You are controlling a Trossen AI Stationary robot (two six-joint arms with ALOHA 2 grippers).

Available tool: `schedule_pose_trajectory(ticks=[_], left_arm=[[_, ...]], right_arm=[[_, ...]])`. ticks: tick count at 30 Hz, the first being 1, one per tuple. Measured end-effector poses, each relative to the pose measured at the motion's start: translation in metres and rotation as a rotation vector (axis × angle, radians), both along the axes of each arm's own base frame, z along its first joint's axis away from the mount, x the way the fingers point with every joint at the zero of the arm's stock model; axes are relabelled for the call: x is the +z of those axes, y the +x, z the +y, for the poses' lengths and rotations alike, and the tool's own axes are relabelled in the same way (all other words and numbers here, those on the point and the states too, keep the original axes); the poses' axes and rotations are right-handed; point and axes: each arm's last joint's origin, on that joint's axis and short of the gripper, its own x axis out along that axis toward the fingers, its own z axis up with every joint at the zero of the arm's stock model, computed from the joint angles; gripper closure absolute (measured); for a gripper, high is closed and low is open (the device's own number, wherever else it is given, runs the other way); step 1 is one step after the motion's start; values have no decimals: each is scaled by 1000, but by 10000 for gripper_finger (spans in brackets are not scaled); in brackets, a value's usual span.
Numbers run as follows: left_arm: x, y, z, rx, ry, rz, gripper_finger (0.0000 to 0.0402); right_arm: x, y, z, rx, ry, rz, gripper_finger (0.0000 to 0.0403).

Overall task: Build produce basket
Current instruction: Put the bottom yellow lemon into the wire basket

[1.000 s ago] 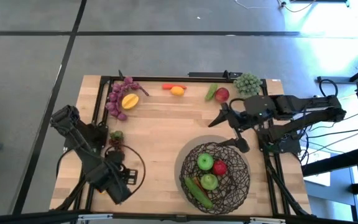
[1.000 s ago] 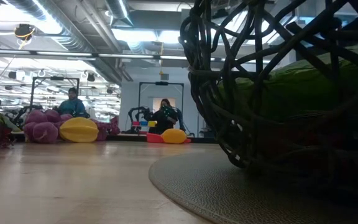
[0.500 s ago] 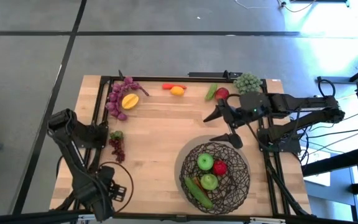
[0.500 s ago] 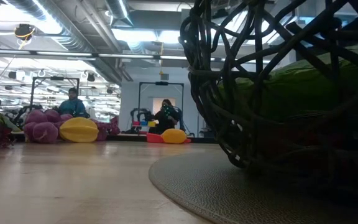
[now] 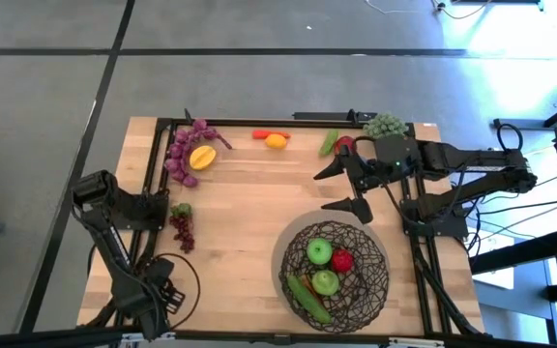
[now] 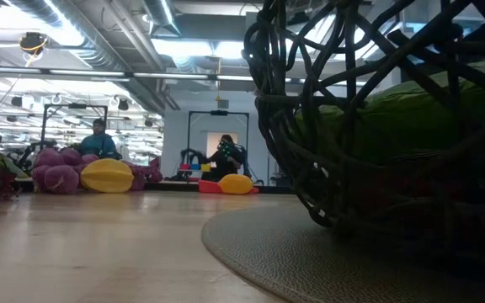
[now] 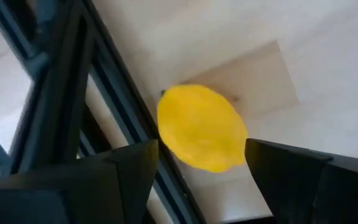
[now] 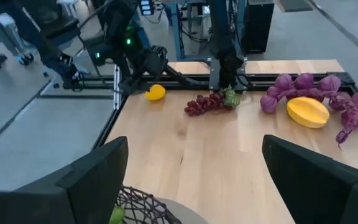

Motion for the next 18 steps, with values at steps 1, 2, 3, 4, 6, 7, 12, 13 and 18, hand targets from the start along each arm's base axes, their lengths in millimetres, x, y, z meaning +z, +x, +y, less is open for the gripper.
schedule_pose_trajectory(ticks=[1,2,3,4,6,7,12,13,18], left_arm=[[-3,-1,0,-3,-3,4,168],[-5,-2,1,-5,-7,3,168],[-6,-2,0,-6,-16,-2,168],[-7,-1,0,-10,-25,-7,168],[-7,-1,-1,-12,-28,-14,168],[-7,-1,-1,-12,-28,-14,168],[-8,0,-3,-19,-49,-23,168],[-8,0,-3,-26,-54,-25,168],[-9,1,-5,-90,-77,-29,168]], right_arm=[[0,0,-1,-6,6,1,37],[0,0,-2,-14,17,3,37],[0,0,-3,-20,26,6,37],[0,0,-3,-24,31,7,37],[0,0,-4,-31,37,8,37],[0,0,-4,-32,40,9,37],[0,0,-4,-33,43,8,37],[0,0,-4,-34,44,9,37],[0,0,-4,-28,28,3,37]])
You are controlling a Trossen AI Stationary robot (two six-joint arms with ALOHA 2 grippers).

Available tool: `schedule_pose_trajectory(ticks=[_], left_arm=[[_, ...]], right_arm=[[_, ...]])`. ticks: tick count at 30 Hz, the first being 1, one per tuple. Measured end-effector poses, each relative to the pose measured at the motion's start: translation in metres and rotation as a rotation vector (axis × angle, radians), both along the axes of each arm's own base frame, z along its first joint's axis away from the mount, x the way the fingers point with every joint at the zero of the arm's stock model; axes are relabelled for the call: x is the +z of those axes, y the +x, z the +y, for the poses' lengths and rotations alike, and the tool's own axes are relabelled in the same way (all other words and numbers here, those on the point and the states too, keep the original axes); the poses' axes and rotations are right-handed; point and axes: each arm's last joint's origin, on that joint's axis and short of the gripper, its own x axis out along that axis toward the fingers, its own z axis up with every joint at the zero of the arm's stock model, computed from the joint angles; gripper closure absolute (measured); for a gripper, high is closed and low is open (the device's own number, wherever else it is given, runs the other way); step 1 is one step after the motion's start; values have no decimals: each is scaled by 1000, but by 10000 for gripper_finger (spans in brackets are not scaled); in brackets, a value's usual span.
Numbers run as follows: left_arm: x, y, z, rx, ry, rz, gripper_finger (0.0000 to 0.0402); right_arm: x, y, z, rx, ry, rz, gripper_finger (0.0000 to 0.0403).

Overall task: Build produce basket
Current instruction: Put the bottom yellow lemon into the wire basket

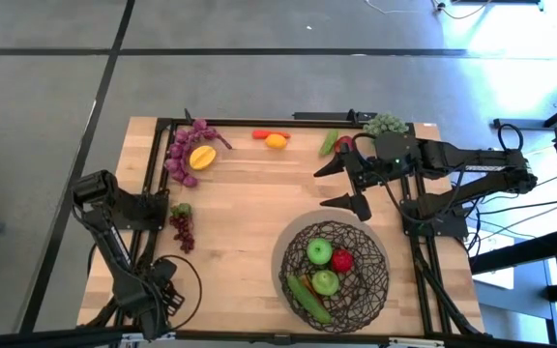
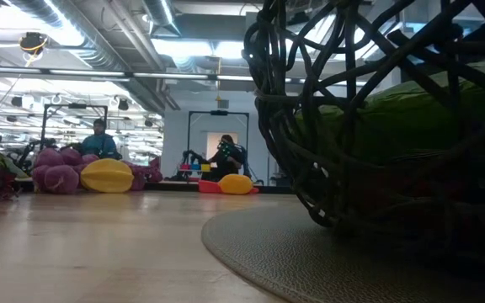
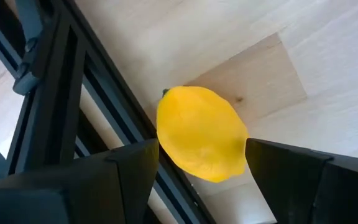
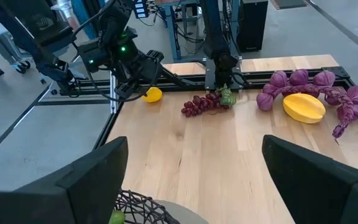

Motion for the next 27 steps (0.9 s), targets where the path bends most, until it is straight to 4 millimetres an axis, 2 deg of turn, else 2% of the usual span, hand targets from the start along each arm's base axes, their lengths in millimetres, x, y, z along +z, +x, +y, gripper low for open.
schedule_pose_trajectory(ticks=[7,16,27], left_arm=[[-1,2,-2,-82,-32,-14,168],[-1,1,-3,-97,-24,-29,168],[-15,5,-5,-97,0,35,168]], right_arm=[[0,0,0,1,-3,-3,37],[0,0,0,2,-5,-3,37],[0,0,0,1,-3,-3,37]])
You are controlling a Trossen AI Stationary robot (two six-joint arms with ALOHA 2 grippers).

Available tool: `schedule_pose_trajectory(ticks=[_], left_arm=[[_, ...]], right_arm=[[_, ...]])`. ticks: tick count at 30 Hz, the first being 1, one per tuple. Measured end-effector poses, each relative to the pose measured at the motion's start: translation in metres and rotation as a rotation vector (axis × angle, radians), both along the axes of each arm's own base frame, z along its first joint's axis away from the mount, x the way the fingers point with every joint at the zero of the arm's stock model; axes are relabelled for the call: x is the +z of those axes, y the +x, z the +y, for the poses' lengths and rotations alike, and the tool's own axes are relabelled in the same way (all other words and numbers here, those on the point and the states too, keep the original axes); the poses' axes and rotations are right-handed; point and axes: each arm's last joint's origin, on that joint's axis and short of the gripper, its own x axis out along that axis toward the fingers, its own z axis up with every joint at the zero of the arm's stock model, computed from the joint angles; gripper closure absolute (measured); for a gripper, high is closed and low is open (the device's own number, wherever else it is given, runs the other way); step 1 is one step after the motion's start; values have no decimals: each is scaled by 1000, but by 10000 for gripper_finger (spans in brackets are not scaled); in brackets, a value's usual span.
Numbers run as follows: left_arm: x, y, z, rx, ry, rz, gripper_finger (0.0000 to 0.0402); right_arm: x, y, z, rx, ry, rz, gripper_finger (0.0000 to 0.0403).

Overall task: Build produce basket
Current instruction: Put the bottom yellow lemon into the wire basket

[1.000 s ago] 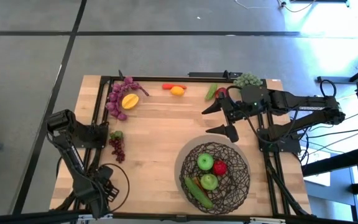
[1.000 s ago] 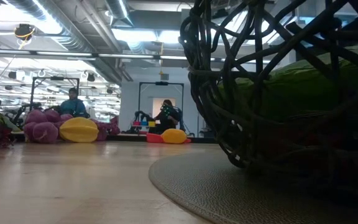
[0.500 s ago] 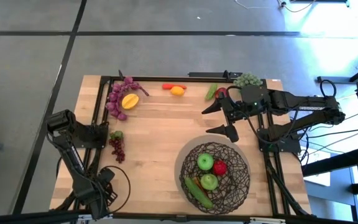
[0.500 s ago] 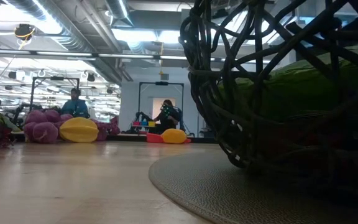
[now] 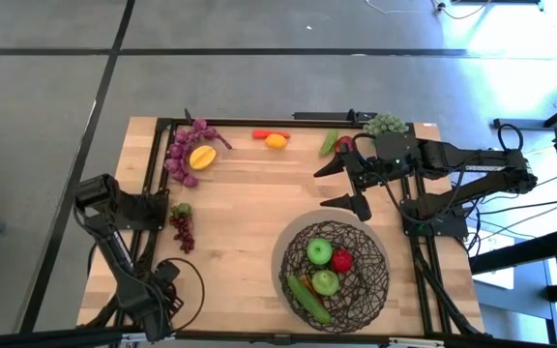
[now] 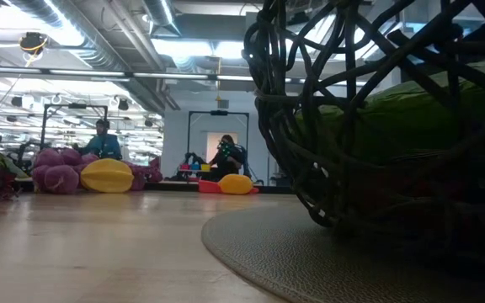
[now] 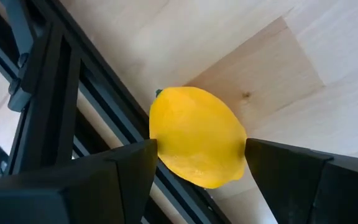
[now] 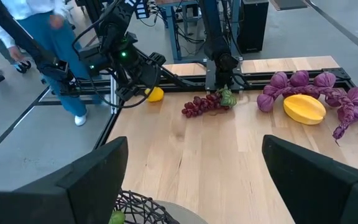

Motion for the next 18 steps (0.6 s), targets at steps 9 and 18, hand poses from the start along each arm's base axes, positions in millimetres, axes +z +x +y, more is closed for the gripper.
schedule_pose_trajectory(ticks=[9,18], left_arm=[[-2,31,7,-32,-74,-52,168],[-3,54,20,-57,-27,-154,168]], right_arm=[[1,0,0,-1,3,-6,37],[4,1,0,-1,4,-42,37]])
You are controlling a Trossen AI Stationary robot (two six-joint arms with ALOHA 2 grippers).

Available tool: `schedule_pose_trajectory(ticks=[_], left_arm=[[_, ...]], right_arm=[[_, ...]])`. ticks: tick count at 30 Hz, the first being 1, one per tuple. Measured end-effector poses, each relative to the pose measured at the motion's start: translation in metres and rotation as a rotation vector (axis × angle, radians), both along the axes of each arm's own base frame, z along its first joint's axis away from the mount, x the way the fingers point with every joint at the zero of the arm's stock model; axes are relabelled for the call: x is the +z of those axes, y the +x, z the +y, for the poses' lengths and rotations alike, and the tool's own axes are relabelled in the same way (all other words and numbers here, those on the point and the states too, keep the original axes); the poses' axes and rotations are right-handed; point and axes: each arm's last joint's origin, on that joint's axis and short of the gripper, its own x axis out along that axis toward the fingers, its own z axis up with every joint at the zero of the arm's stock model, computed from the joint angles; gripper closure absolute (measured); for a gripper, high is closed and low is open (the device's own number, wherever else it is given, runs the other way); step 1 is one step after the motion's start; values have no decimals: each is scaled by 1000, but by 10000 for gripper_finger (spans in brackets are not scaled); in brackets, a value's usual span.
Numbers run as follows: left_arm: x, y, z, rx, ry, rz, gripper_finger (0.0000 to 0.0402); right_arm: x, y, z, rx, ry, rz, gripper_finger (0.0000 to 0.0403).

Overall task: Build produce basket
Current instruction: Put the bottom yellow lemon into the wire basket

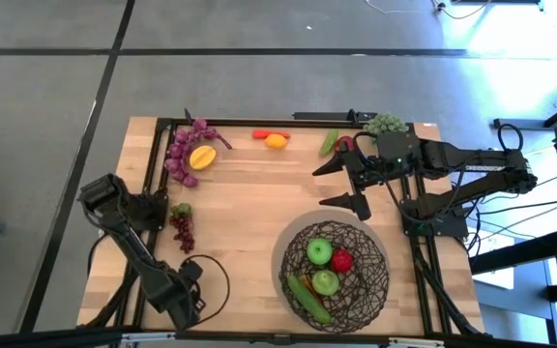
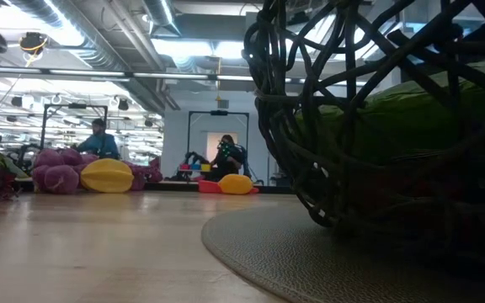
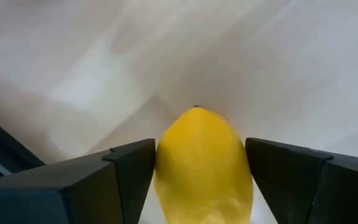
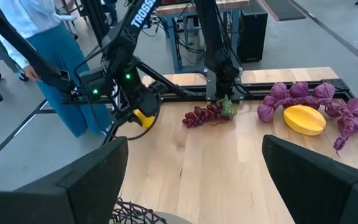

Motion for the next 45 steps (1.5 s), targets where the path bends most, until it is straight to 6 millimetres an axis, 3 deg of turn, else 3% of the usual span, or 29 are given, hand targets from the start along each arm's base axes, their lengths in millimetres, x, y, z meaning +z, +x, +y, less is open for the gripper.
schedule_pose_trajectory(ticks=[11,19,24,34,45], left_arm=[[0,5,-3,-66,-57,-13,168],[-20,11,-14,-118,-112,24,168],[-22,12,-15,-136,-138,45,168],[-21,14,-12,-157,-140,49,216],[-11,34,7,-168,-164,15,218]], right_arm=[[0,0,0,0,-1,-4,37],[0,0,0,0,1,-4,37],[0,0,0,-2,1,-5,37],[1,0,0,-10,-3,-9,37],[1,0,-1,-33,-9,-9,37]])
